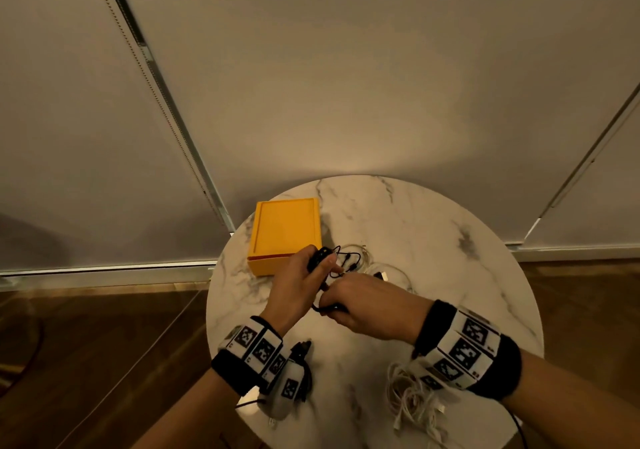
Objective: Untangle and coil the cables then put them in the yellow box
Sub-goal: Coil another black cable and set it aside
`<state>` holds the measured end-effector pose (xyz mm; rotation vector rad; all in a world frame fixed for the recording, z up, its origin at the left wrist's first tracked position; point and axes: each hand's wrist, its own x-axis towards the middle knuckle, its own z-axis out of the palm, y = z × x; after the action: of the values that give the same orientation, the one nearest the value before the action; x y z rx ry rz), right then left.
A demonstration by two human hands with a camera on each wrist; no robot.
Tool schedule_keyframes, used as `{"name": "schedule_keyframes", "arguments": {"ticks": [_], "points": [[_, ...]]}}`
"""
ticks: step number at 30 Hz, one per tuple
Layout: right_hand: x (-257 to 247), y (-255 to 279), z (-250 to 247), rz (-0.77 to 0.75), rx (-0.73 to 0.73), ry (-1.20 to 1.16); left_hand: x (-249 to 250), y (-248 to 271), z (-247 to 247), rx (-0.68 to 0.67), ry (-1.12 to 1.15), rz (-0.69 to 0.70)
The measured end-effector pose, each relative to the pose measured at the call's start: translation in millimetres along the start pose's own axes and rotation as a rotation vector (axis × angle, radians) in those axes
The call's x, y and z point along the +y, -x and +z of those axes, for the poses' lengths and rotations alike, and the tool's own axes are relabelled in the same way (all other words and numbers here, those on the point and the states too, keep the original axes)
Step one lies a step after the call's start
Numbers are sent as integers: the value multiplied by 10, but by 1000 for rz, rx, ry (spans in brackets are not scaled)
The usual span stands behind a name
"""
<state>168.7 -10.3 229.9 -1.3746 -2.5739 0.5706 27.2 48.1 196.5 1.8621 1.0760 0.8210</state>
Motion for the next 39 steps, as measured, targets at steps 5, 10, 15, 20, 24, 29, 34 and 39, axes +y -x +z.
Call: {"name": "schedule_keyframes", "arguments": {"ticks": [5, 10, 15, 20, 24, 29, 34, 39], "points": [[3, -2, -105, -61, 158, -112, 97, -46, -84, -140, 218, -101], [77, 38, -295, -38, 346, -237, 183, 51, -143, -306, 581, -222], [111, 40, -363, 6, 480, -288, 208, 94, -127, -359, 883, -337], [187, 39, -396, -27, 499, -191, 216, 146, -157, -316, 826, -215], [197, 72, -424, -72, 362, -52, 225, 151, -173, -264, 729, -250], [235, 115, -535, -3, 239, 132, 239, 160, -173, -227, 726, -367], [251, 115, -594, 60, 172, 143, 308, 152, -188, -230, 712, -384], [270, 29, -505, 81, 268, 144, 457, 135, -157, -287, 669, -332]]}}
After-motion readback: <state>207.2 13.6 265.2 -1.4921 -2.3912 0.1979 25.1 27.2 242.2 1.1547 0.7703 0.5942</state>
